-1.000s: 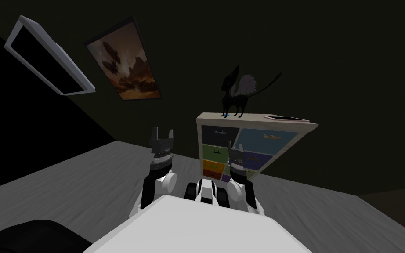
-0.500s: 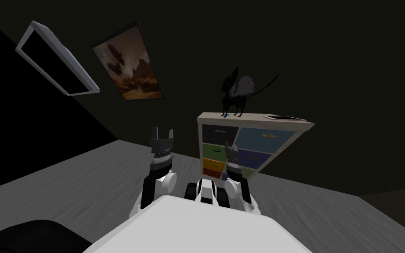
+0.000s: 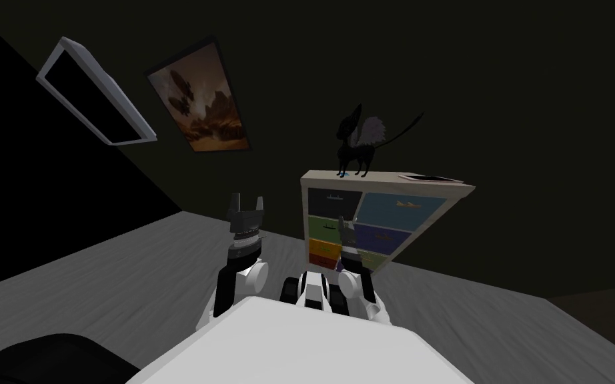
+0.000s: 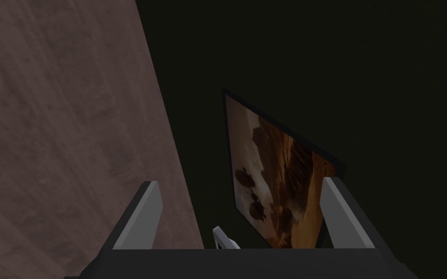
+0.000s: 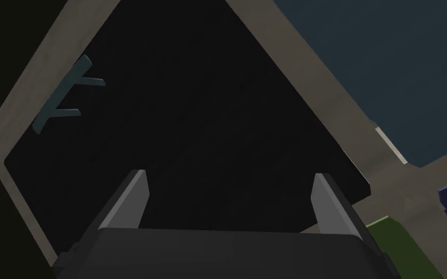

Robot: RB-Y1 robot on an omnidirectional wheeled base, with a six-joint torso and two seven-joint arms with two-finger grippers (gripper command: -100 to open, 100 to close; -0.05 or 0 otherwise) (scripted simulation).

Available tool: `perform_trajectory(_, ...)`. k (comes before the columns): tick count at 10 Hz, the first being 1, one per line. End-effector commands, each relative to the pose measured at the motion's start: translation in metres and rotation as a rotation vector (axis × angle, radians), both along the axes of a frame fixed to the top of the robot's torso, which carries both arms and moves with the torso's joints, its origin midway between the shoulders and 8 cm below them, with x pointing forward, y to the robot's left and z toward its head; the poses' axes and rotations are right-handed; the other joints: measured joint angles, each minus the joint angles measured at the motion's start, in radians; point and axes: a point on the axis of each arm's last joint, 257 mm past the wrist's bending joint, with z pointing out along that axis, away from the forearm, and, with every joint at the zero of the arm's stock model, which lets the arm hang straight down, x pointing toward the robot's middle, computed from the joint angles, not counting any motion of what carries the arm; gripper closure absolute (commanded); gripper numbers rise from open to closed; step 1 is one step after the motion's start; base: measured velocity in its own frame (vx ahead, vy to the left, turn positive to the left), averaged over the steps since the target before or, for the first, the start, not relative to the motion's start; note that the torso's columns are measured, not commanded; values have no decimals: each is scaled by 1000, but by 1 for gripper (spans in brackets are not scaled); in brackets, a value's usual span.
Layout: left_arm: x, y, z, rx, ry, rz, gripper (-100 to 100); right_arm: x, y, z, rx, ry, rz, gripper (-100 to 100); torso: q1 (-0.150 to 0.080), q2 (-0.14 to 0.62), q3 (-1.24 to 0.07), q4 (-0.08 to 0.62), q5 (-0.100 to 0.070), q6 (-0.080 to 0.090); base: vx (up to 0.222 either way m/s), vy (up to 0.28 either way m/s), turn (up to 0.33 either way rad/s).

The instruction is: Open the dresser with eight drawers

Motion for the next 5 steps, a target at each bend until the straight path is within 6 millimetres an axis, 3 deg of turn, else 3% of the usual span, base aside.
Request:
perform_trajectory(1,0,0,0,0,0,0,0,8,7,-14,75,29,54,-100,0,0,0,0,0,0,-27,2,12)
perform_trajectory(2,0,0,0,0,0,0,0,14,12,-26,112,57,83,-100,0,0,0,0,0,0,-32,-3,20)
perform_trajectory(5,0,0,0,0,0,0,0,19,17,-37,178,82,126,-100,0,0,0,0,0,0,-26,-1,15)
